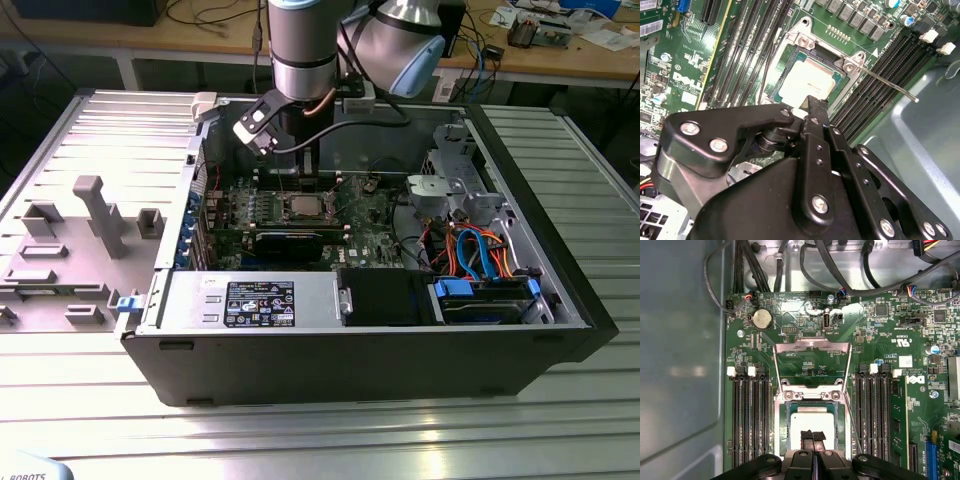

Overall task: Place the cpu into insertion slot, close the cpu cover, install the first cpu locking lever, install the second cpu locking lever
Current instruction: 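Close the cpu cover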

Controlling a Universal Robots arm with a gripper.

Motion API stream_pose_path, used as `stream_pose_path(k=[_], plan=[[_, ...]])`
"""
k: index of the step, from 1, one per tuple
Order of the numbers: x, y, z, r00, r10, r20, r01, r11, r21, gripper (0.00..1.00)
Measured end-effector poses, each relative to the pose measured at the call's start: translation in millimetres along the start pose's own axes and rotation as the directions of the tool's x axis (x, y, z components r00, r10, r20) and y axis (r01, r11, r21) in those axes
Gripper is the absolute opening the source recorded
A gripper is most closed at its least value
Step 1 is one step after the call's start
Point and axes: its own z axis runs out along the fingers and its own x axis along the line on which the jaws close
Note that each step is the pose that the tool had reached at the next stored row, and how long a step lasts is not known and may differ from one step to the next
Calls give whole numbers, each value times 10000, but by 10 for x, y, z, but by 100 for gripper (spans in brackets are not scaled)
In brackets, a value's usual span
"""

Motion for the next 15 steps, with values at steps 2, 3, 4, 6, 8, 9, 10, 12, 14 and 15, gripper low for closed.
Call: stream_pose_path(k=[2, 3, 4, 6, 8, 9, 10, 12, 14, 15], plan=[[1, 1, -8, 10000, 0, -3, 0, 10000, -1, 11], [1, 1, -8, 10000, 0, -2, 0, 10000, -2, 11], [0, 1, -10, 10000, 0, -1, 0, 10000, 0, 11], [1, 1, -9, 10000, 0, -1, 0, 10000, 0, 11], [0, 1, -10, 10000, 0, -1, 0, 10000, 0, 11], [0, 1, -10, 10000, 0, -1, 0, 10000, 0, 11], [0, 1, -10, 10000, 0, -1, 0, 10000, 0, 11], [0, 1, -19, 10000, 0, 3, 0, 10000, 3, 11], [2, 3, -43, 10000, 0, 0, 0, 10000, 0, 11], [2, 3, -52, 10000, 1, 0, -1, 10000, 0, 11]])
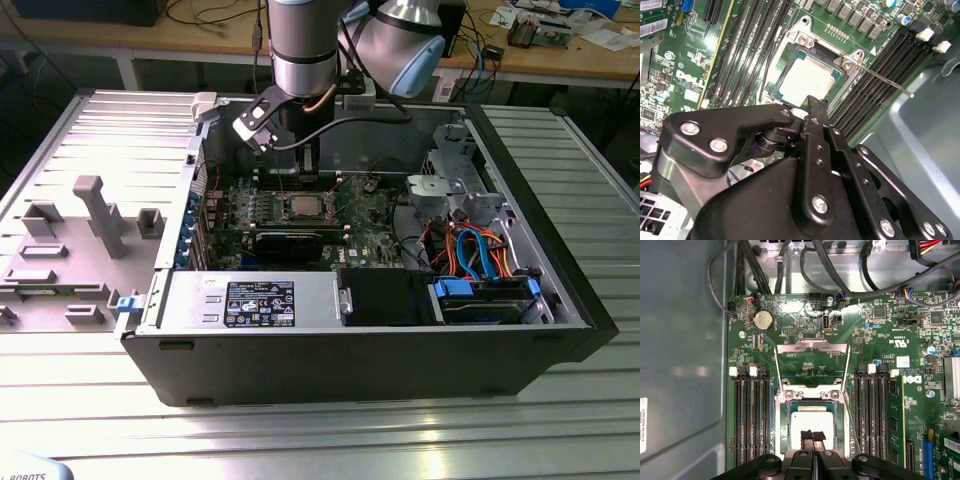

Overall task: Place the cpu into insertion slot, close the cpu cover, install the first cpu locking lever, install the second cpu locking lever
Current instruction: 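Close the cpu cover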

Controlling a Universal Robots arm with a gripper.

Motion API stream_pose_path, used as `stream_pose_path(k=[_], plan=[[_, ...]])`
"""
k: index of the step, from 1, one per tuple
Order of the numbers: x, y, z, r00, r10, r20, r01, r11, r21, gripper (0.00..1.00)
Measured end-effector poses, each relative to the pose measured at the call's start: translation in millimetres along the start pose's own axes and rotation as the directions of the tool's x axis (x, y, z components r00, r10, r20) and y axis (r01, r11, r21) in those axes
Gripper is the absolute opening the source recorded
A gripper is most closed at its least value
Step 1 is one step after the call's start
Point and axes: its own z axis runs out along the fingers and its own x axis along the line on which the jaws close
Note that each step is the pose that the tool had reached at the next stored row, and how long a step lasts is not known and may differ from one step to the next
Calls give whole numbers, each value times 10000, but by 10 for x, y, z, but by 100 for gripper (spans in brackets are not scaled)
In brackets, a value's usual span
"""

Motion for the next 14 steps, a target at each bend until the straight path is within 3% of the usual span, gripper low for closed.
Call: stream_pose_path(k=[14], plan=[[0, 1, -8, 10000, -1, -3, 1, 10000, -1, 11]])
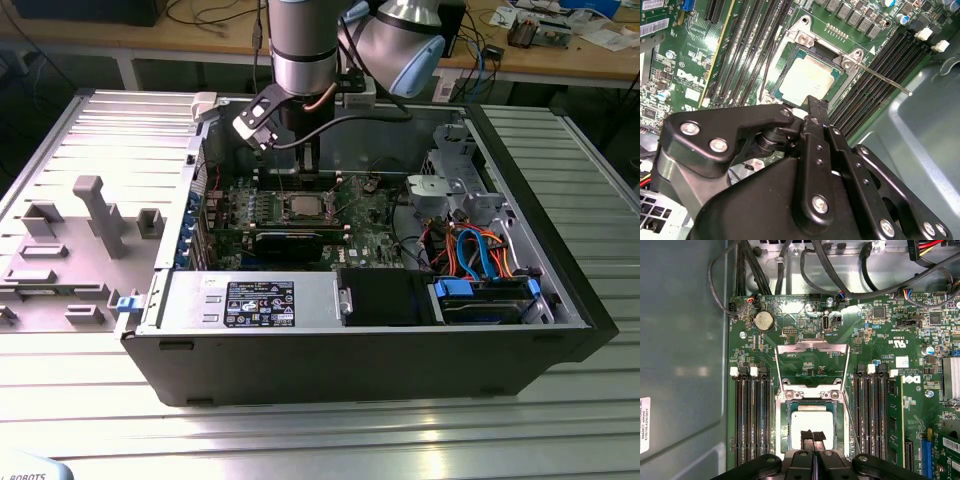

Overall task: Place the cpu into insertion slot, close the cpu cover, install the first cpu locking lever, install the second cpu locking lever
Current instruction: 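Close the cpu cover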

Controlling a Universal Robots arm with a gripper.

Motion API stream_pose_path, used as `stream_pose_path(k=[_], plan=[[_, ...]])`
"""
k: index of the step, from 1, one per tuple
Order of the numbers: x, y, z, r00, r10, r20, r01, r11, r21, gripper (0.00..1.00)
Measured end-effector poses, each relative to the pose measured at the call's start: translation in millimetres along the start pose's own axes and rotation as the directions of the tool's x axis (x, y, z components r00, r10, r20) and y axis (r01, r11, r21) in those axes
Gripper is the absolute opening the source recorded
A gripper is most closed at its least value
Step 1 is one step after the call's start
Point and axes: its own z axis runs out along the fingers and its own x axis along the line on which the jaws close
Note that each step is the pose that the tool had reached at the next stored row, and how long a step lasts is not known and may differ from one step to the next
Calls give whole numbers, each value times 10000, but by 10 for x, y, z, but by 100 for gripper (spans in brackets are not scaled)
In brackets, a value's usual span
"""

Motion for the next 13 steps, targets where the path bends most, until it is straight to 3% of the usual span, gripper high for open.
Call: stream_pose_path(k=[4, 13], plan=[[3, 4, -65, 10000, 0, 1, 0, 10000, 2, 11], [6, 11, -147, 10000, -1, 6, 1, 10000, 1, 11]])
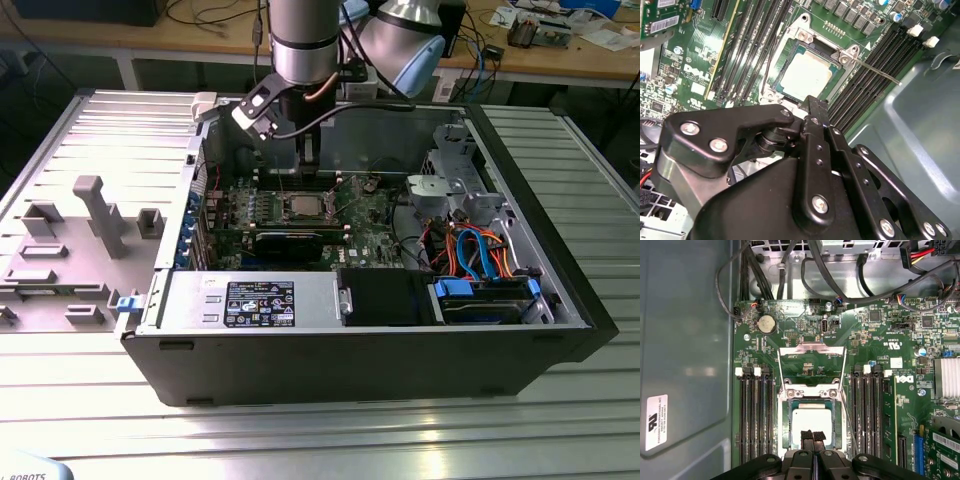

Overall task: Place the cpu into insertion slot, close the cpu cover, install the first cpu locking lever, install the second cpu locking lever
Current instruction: 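Close the cpu cover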

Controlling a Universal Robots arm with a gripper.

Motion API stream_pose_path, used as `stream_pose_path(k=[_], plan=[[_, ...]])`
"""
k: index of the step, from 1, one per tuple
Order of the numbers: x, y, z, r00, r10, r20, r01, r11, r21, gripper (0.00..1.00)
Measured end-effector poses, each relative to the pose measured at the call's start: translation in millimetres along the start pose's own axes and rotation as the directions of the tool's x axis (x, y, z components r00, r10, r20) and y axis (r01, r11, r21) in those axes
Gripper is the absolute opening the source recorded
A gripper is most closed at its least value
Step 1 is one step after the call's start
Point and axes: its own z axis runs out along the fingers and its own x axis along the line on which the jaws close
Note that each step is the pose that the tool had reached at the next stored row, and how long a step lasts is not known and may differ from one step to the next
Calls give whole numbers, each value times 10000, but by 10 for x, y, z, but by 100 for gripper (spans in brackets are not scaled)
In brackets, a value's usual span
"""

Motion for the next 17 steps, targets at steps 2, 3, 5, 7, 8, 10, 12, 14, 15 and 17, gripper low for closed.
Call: stream_pose_path(k=[2, 3, 5, 7, 8, 10, 12, 14, 15, 17], plan=[[1, 1, -20, 10000, 0, 0, 0, 10000, 0, 11], [1, 2, -28, 10000, 0, -1, 0, 10000, -1, 11], [2, 3, -43, 10000, 1, 0, -1, 10000, -1, 11], [2, 4, -56, 10000, 1, 0, -1, 10000, 0, 11], [3, 4, -65, 10000, 1, 0, -1, 10000, 0, 11], [3, 6, -88, 10000, 0, 1, 0, 10000, 0, 11], [4, 7, -108, 10000, 1, 1, -1, 10000, 0, 11], [5, 9, -127, 10000, 1, 0, -1, 10000, -1, 11], [6, 10, -149, 10000, 1, 0, -1, 10000, -1, 11], [7, 12, -178, 10000, 1, 0, -1, 10000, 0, 11]])
